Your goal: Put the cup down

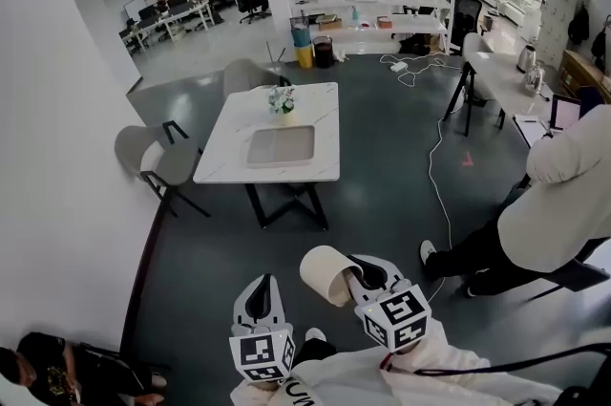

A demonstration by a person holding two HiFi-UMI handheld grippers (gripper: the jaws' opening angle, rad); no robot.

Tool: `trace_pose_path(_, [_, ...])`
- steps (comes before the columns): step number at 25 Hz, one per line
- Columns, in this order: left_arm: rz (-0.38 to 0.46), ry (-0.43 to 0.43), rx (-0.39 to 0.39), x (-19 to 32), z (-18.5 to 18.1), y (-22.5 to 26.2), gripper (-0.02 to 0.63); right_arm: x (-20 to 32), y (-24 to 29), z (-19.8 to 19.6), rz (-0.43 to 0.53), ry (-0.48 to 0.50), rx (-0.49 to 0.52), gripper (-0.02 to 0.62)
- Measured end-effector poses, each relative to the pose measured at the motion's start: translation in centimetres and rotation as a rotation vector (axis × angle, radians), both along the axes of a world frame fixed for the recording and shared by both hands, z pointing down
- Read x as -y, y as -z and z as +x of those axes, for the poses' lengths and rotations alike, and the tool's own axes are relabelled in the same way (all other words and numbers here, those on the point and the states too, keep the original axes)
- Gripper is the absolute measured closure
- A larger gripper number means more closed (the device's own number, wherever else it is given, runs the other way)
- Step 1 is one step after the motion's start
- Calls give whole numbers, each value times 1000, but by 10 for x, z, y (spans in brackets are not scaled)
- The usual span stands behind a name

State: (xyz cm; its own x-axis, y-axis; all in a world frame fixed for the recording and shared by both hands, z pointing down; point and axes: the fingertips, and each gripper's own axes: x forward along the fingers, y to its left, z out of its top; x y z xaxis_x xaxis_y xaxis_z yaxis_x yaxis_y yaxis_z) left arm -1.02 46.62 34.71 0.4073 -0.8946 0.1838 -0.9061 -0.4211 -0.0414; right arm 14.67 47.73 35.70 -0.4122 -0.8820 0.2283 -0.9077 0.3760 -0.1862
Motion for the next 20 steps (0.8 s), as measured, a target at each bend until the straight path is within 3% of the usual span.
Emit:
trace_pose_path(11, [24, 2, 2, 65, -5, -8, 595, 63, -12, 2, -5, -11, 5, 561])
trace_pose_path(20, [2, -44, -1, 200, -22, -23, 595, 187, -25, -10, -22, -72, 4, 561])
